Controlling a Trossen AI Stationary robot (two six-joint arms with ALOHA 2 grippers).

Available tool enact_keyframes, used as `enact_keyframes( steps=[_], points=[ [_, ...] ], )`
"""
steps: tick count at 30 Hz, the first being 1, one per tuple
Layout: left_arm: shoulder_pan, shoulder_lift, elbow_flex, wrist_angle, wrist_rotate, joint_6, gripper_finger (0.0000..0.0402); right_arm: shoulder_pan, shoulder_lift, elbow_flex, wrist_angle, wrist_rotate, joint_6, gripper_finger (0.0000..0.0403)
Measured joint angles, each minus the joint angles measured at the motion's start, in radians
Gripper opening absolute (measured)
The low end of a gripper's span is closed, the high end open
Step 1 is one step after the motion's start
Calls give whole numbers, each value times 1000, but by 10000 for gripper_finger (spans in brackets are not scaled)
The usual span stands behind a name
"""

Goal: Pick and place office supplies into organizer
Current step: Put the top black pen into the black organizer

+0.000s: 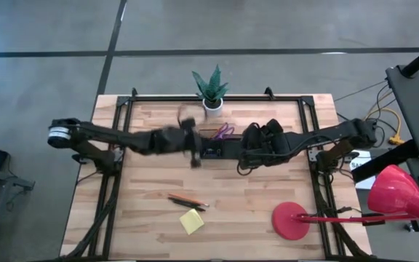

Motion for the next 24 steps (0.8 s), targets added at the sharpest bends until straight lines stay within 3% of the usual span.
enact_keyframes(
  steps=[6,11,15,20,24],
  points=[
    [196,68,-61,328,176,-53,8,1,-24,0,0,26,17,205],
    [220,175,-66,380,285,-86,8,1,-26,-1,-1,23,11,205],
    [218,247,-63,476,295,-83,8,1,-25,-1,-3,23,7,205],
    [222,302,-69,477,290,-85,8,1,-25,-2,-3,22,-7,205],
    [221,303,-125,492,215,-86,13,1,-24,-3,-3,21,-8,206]
  ],
)
